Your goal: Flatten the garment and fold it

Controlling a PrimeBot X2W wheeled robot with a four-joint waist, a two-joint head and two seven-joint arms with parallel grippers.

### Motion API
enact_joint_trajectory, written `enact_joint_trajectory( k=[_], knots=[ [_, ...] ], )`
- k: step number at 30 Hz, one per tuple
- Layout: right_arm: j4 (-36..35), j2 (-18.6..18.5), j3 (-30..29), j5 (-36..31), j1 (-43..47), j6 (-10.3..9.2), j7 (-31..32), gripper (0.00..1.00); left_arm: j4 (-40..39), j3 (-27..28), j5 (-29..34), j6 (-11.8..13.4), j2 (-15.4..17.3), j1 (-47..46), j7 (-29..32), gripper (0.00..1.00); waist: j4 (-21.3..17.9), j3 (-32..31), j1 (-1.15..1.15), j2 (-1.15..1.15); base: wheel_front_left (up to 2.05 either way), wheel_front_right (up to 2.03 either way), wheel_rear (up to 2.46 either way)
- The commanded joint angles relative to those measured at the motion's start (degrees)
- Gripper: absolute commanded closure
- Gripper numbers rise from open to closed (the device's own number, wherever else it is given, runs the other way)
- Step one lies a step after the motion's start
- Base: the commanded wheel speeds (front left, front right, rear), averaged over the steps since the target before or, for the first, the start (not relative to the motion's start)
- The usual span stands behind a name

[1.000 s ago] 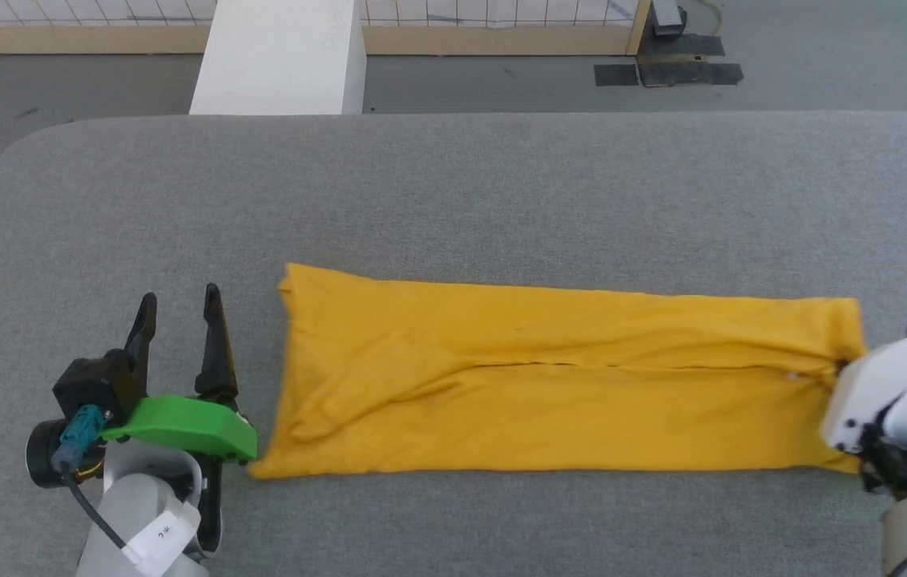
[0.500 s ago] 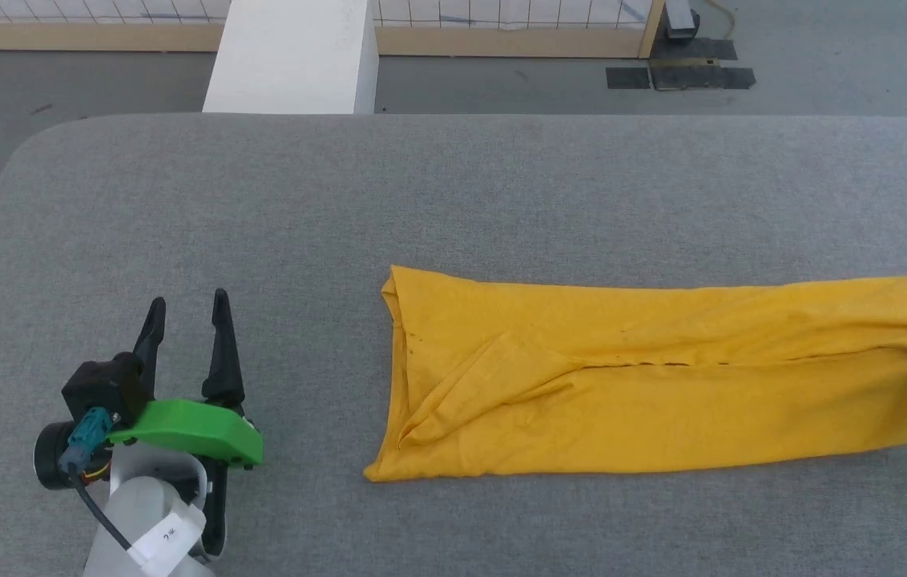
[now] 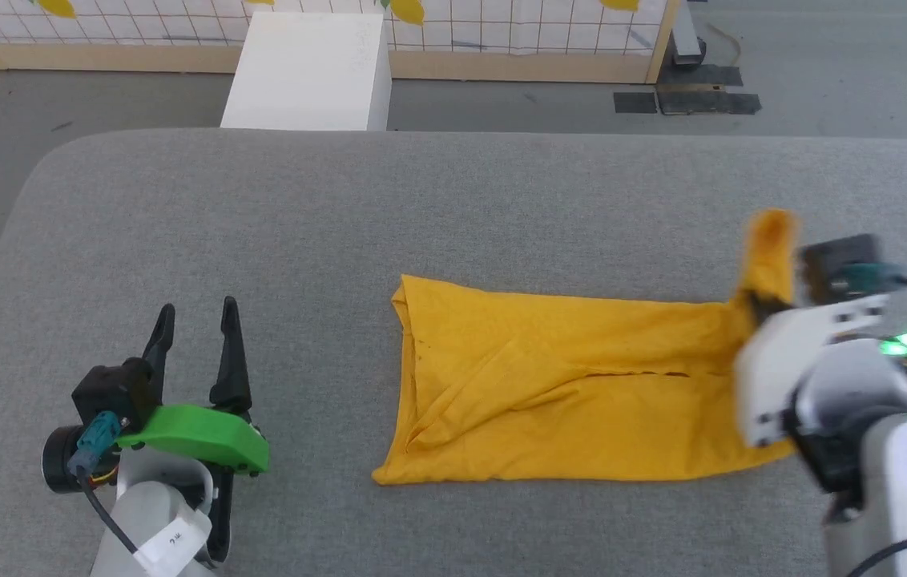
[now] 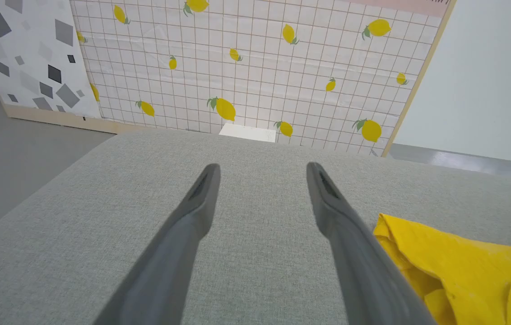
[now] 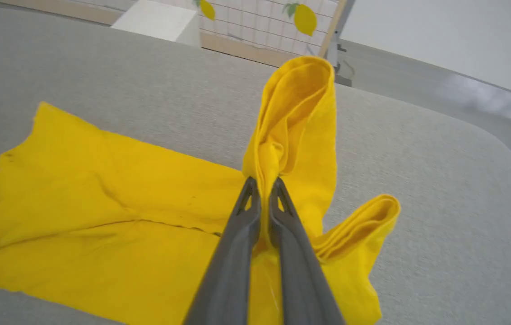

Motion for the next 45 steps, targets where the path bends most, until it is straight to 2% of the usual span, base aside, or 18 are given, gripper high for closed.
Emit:
enact_joint_trajectory(
  k=[1,5,10,20,27,28,29,30,34,38,41,45],
  knots=[
    [-2.52,0.31,3.42,0.78,0.49,-0.10,1.43,1.00,-0.05,0.12,0.93,-0.31,-0.34,0.34,-0.20,0.00,0.02,0.23,0.00,0.00,0.00,0.00,0.00],
    [-5.58,0.45,14.07,2.60,-1.80,-0.10,2.86,1.00,-0.36,0.19,0.99,-0.49,-0.44,-0.55,-0.20,0.00,0.19,1.59,0.00,0.00,0.00,0.00,0.00],
    [-0.40,1.01,23.99,4.52,-7.44,-0.10,0.43,1.00,-0.42,-0.35,1.02,-0.80,-0.73,-2.06,-0.20,0.00,1.28,3.56,0.00,0.00,0.00,0.00,0.00],
    [18.83,1.16,31.40,11.43,-17.62,-0.10,-5.49,1.00,0.09,-1.45,0.88,-1.31,-1.32,-4.53,-0.20,0.00,4.80,7.34,0.00,0.00,0.00,0.00,0.00],
    [29.22,1.16,35.01,16.21,-21.94,-0.10,-6.47,1.00,0.46,-1.60,0.86,-1.48,-1.66,-5.55,-0.21,0.00,5.70,9.39,0.00,0.00,0.00,0.00,0.00],
    [30.32,1.16,35.51,16.97,-22.35,-0.10,-6.58,0.69,0.54,-1.59,0.86,-1.51,-1.70,-5.65,-0.21,0.00,5.70,9.49,0.00,0.00,0.00,0.00,0.00],
    [31.02,1.16,35.97,17.68,-22.59,-0.10,-6.63,0.51,0.59,-1.59,0.87,-1.52,-1.74,-5.69,-0.21,0.00,5.69,9.52,0.00,0.00,0.00,0.00,0.00],
    [31.59,1.16,36.51,19.25,-22.68,-0.10,-6.68,0.00,0.64,-1.58,0.90,-1.54,-1.78,-5.69,-0.21,0.00,5.61,9.50,0.00,0.00,0.00,0.00,0.00],
    [31.36,1.17,37.70,24.15,-23.08,-0.10,-9.14,0.00,0.84,-1.30,1.02,-1.59,-1.88,-5.51,-0.21,0.00,4.71,8.79,0.00,0.00,0.00,0.00,0.00],
    [26.94,1.17,36.64,30.25,-22.78,-0.10,-15.30,0.00,0.76,-0.65,1.39,-1.64,-1.79,-4.76,-0.21,0.00,3.14,7.30,0.00,0.00,0.00,0.00,0.00],
    [21.68,1.17,33.45,33.07,-21.84,-0.10,-22.78,0.00,0.48,-0.12,1.71,-1.67,-1.61,-3.98,-0.21,0.00,1.70,5.91,0.00,0.00,0.00,0.00,0.00],
    [15.35,1.17,27.45,32.33,-18.32,-0.10,-30.99,0.00,0.06,0.58,1.95,-1.70,-1.30,-2.78,-0.21,0.00,-0.37,3.99,0.00,0.00,0.00,0.00,0.00]
  ],
)
